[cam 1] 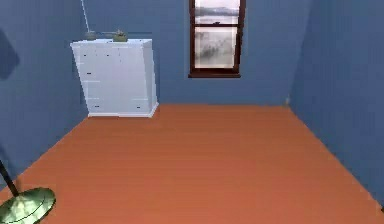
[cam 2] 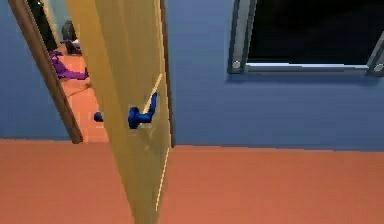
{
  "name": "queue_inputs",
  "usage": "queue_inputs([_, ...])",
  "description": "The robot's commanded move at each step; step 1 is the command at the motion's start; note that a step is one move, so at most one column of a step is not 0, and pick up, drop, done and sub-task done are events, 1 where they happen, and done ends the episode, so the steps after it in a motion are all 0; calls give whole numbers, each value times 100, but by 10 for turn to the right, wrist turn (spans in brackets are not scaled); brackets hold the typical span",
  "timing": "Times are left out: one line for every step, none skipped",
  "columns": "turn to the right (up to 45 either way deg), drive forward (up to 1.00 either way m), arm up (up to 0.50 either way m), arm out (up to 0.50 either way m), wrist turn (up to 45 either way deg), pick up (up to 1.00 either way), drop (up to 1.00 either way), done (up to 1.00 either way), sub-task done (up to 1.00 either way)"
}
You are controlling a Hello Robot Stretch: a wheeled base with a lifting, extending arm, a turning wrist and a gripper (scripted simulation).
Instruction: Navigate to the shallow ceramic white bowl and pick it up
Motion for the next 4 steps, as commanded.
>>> queue_inputs([0, 50, 0, 0, 0, 0, 0, 0, 0])
queue_inputs([-420, 0, 0, 0, 0, 0, 0, 0, 0])
queue_inputs([0, 20, 0, 0, 0, 0, 0, 0, 0])
queue_inputs([450, 0, 0, 0, 0, 0, 0, 0, 0])
